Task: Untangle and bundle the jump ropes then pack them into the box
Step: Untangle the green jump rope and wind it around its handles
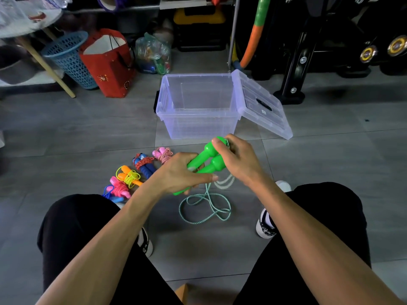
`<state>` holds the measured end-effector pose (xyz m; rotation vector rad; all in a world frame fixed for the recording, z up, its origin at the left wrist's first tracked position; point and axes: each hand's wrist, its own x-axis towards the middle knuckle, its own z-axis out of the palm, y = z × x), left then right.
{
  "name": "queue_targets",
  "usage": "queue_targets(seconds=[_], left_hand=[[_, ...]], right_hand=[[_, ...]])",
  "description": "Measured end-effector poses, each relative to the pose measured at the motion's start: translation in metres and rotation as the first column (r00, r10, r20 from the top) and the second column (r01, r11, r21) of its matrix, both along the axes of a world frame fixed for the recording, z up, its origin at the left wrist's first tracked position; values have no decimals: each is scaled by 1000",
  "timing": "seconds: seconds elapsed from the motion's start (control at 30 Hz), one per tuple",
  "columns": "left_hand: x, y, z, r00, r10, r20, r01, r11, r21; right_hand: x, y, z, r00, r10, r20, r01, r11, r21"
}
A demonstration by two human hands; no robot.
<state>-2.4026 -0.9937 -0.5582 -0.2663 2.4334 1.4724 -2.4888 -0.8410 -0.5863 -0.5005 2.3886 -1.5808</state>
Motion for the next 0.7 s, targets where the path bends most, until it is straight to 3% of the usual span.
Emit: queue_targets(seconds=[0.1, 0.2, 0.27, 0.33, 0.43, 0.6, 0.7], left_hand=[[-1, 0, -6, 999, 39, -26, -41, 998, -56], [0, 0, -14, 992, 7, -125, -51, 935, -352], [1, 1, -20, 980, -40, -194, -96, 760, -643], [2, 4, -29, 950, -106, -293, -178, 586, -790], [0, 6, -32, 919, -131, -371, -263, 498, -827], [1, 3, -25, 971, -59, -234, -190, 411, -892], [-1, 3, -30, 977, -2, -214, -192, 438, -878]], right_hand=[[3, -4, 1, 1000, -10, -9, 10, 1000, -15], [1, -7, -4, 997, -66, 29, 67, 998, -14], [-3, -8, -6, 990, -125, 67, 124, 992, 8], [-4, -9, -8, 982, -164, 99, 162, 986, 29], [-1, -9, -7, 976, -108, 187, 101, 994, 46], [-1, -7, -5, 989, -9, 148, -8, 994, 111], [-3, -2, -3, 981, -20, 192, -4, 992, 126]])
